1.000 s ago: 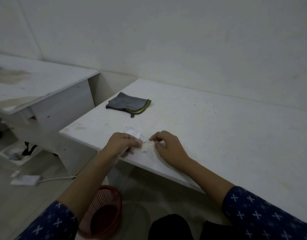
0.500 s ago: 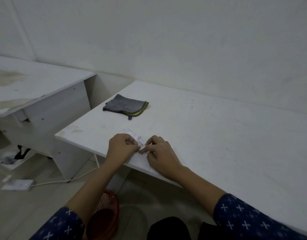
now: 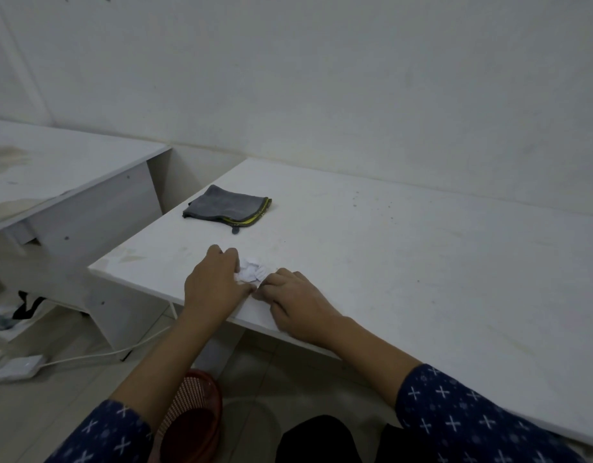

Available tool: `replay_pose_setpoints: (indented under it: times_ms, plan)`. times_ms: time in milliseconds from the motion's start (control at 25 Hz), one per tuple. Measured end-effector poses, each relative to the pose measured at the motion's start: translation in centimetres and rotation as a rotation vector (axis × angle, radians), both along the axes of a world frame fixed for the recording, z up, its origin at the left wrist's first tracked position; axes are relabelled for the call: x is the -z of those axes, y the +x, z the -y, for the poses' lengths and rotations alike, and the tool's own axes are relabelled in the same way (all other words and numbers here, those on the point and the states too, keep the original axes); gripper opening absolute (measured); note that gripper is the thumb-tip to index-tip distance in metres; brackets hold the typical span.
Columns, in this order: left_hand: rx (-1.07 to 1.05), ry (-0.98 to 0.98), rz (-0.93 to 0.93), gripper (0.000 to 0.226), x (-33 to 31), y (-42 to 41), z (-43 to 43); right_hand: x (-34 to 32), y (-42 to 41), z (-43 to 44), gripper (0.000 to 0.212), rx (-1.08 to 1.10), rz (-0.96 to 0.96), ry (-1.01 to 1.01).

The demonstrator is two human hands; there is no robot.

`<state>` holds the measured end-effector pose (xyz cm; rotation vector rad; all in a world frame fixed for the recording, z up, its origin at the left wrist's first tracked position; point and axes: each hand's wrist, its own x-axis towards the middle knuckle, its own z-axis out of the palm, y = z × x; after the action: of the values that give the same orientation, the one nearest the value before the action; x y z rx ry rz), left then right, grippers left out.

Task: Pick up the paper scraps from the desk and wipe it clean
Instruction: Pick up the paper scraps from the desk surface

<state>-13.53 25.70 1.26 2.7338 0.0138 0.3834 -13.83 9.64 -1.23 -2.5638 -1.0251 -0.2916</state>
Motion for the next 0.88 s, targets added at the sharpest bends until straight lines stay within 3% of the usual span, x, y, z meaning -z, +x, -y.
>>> replay_pose_setpoints:
  times_ms: [160, 360, 520, 680, 880]
  plan:
    - [0.017, 0.011, 0.067, 0.026, -0.3, -0.1, 0.4, 0.0, 0.2, 0.7, 0.037, 0.016, -0.121, 0.161]
    - [0.16, -0.171, 0.284, 0.01, -0.2, 2.8, 4.2, -0.9, 2.7, 4.1, 0.036, 0.189, -0.146, 0.412]
    - [0.312, -0.224, 0.153, 0.017, 0.7, 8.0, 10.1, -0.9, 6.7, 10.2, 0.033, 0.394, -0.081, 0.39]
    - [0.397, -0.122, -0.033, 0.04, 1.7, 12.6, 16.8, -0.5, 10.6, 17.2, 0.035, 0.61, -0.049, 0.319]
    - [0.559, -0.065, -0.128, 0.057, 2.8, 15.5, 22.7, 0.3, 14.8, 25.2, 0.032, 0.866, -0.038, 0.173]
